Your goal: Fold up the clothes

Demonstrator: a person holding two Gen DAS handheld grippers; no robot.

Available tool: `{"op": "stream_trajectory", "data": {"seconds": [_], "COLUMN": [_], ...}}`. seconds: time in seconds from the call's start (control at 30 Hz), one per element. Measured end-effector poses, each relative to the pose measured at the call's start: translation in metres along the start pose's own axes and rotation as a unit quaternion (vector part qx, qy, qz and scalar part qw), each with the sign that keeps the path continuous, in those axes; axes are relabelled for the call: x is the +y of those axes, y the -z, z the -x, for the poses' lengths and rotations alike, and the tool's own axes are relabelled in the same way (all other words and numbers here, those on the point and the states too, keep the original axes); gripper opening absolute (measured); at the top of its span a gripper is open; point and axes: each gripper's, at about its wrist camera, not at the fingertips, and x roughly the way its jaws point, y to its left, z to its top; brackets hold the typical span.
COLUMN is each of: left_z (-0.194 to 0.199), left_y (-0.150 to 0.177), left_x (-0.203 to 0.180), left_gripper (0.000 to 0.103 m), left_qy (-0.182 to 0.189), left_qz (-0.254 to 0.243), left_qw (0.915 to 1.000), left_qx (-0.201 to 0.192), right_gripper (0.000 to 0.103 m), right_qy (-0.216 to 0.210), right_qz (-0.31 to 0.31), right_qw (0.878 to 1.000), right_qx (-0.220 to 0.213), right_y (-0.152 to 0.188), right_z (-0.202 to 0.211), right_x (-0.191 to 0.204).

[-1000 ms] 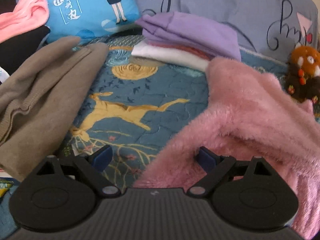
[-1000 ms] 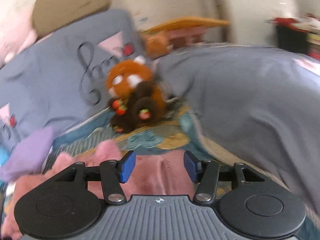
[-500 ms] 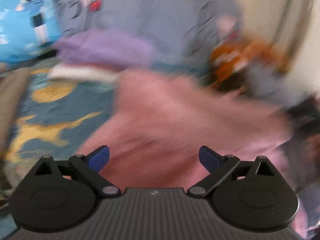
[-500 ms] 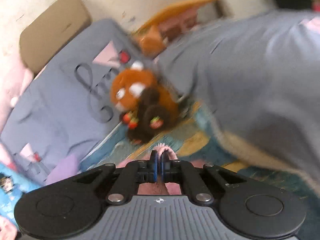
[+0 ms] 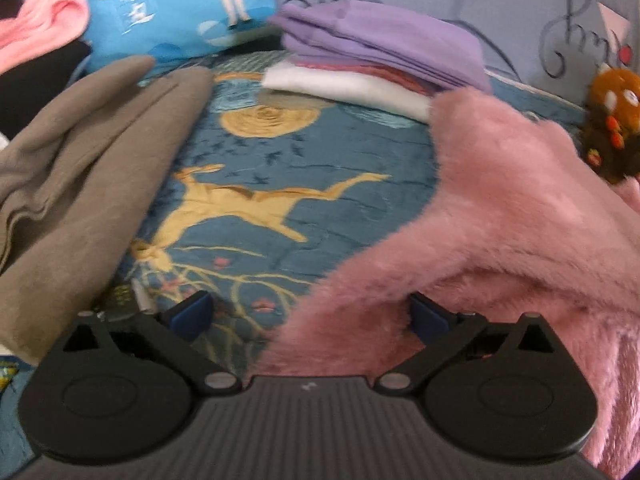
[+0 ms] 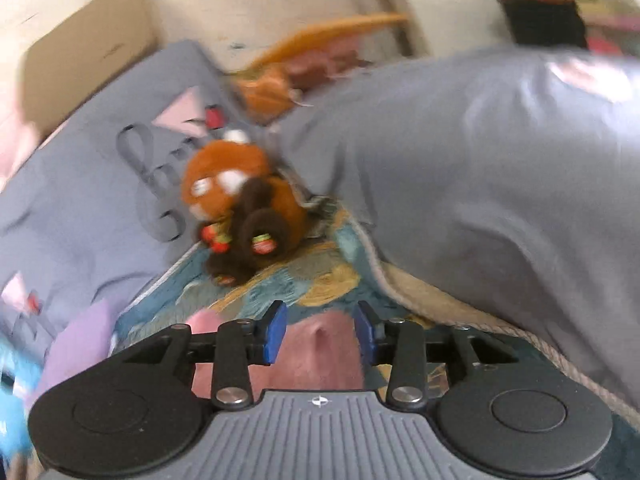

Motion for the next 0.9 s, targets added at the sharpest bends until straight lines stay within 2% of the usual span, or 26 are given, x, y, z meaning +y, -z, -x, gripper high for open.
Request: {"op": "stream_trajectory", "data": {"seconds": [0.07,0.13,0.2,0.23,0.27,0.37,0.4,0.47,0.5,0.53,0.6,0.63,0.7,0.77,0.83,0.9], "left_z": [0.0,0.001,0.001,0.001,0.001,0.001,0.001,0.001,0.001,0.002,0.005,0.007,0.011,0.016,0.021,0.035], "left_y": [-0.001,0.0,0.0,0.001,0.002,0.003,0.002,0.002,0.002,0.001,0.0,-0.001,-0.002,-0.004,-0.007,-0.009], "left_x": [0.003,0.003,0.002,0.003,0.003,0.005,0.005,0.004,0.004,0.004,0.005,0.006,0.007,0.011,0.014,0.015], "left_gripper": [0.103,0.103,0.103,0.103,0.103,0.103,0.103,0.103,0.103,0.103,0.103,0.103,0.102,0.102,0.102,0.102], "left_qy": [-0.003,-0.005,-0.006,-0.005,-0.005,-0.003,-0.003,-0.005,-0.005,-0.005,0.001,0.008,0.015,0.03,0.051,0.103], "left_qz": [0.009,0.009,0.005,0.002,0.0,-0.002,-0.003,-0.002,-0.001,0.0,0.006,0.007,0.004,0.004,0.005,-0.007], "left_qw": [1.0,0.9999,1.0,1.0,1.0,1.0,1.0,1.0,1.0,1.0,1.0,0.9999,0.9997,0.9992,0.9982,0.9937], "left_qx": [0.002,0.002,0.001,-0.001,-0.002,-0.002,-0.002,-0.002,-0.002,-0.003,-0.007,-0.012,-0.021,-0.027,-0.031,-0.044], "right_gripper": [0.04,0.04,0.037,0.036,0.036,0.035,0.038,0.051,0.06,0.062,0.056,0.054,0.053,0.052,0.053,0.059], "right_qy": [-0.026,-0.043,-0.013,0.007,0.016,0.023,0.017,-0.004,-0.008,-0.005,0.017,0.024,0.026,0.02,0.008,-0.012], "right_qz": [0.057,0.122,0.171,0.179,0.162,0.12,0.114,0.122,0.14,0.165,0.211,0.209,0.19,0.201,0.225,0.262], "right_qw": [0.998,0.99,0.98,0.977,0.978,0.988,0.99,0.992,0.99,0.985,0.972,0.971,0.977,0.978,0.974,0.965], "right_qx": [0.02,0.048,0.097,0.12,0.128,0.098,0.078,0.036,0.031,0.043,0.101,0.112,0.09,0.057,0.024,0.001], "right_y": [0.011,0.027,0.044,0.052,0.057,0.054,0.053,0.056,0.061,0.067,0.082,0.086,0.087,0.085,0.083,0.082], "right_z": [0.003,-0.004,-0.023,-0.032,-0.036,-0.02,-0.011,0.008,0.011,0.007,-0.015,-0.019,-0.011,0.002,0.015,0.017], "right_x": [0.016,0.031,0.034,0.03,0.021,0.017,0.019,0.027,0.031,0.035,0.037,0.035,0.037,0.05,0.066,0.083]}}
